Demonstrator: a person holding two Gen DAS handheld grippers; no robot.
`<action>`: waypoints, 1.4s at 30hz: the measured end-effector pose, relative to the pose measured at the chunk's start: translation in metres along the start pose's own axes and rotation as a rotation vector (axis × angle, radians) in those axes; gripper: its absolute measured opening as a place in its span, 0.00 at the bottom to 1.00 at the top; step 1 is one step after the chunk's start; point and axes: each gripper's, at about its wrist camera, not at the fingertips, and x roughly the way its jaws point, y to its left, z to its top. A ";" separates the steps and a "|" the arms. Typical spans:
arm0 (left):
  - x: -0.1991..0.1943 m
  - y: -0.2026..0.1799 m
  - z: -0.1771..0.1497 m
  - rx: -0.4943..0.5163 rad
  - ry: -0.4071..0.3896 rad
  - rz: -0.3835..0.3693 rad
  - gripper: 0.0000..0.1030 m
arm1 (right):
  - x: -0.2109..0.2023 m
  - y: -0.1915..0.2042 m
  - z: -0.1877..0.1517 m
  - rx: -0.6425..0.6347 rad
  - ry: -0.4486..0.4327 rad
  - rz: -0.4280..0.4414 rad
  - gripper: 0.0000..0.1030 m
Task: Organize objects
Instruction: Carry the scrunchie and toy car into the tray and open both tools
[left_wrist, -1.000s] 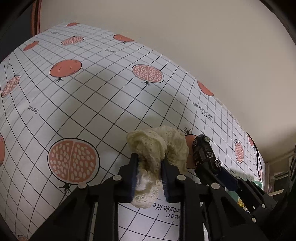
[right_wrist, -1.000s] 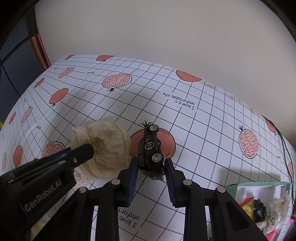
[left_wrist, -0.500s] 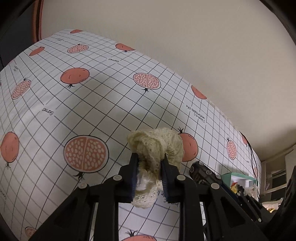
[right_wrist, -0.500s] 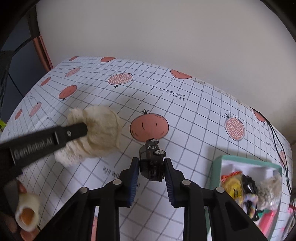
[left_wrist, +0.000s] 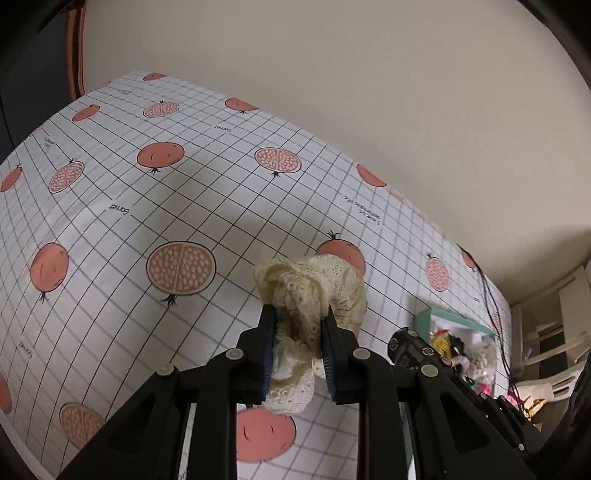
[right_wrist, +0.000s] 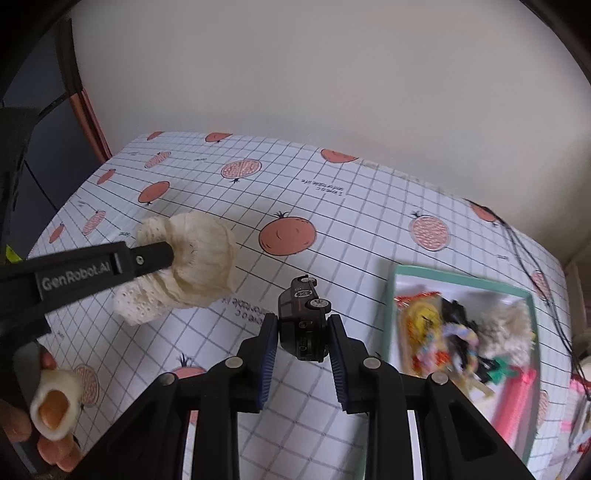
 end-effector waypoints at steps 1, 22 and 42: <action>-0.004 -0.001 -0.003 0.007 -0.005 0.002 0.23 | -0.006 -0.002 -0.003 0.002 -0.002 -0.005 0.28; -0.063 -0.048 -0.098 0.167 -0.037 -0.068 0.23 | -0.086 -0.066 -0.074 0.066 -0.062 -0.057 0.28; -0.026 -0.132 -0.157 0.298 0.101 -0.184 0.24 | -0.072 -0.157 -0.116 0.246 0.047 -0.129 0.28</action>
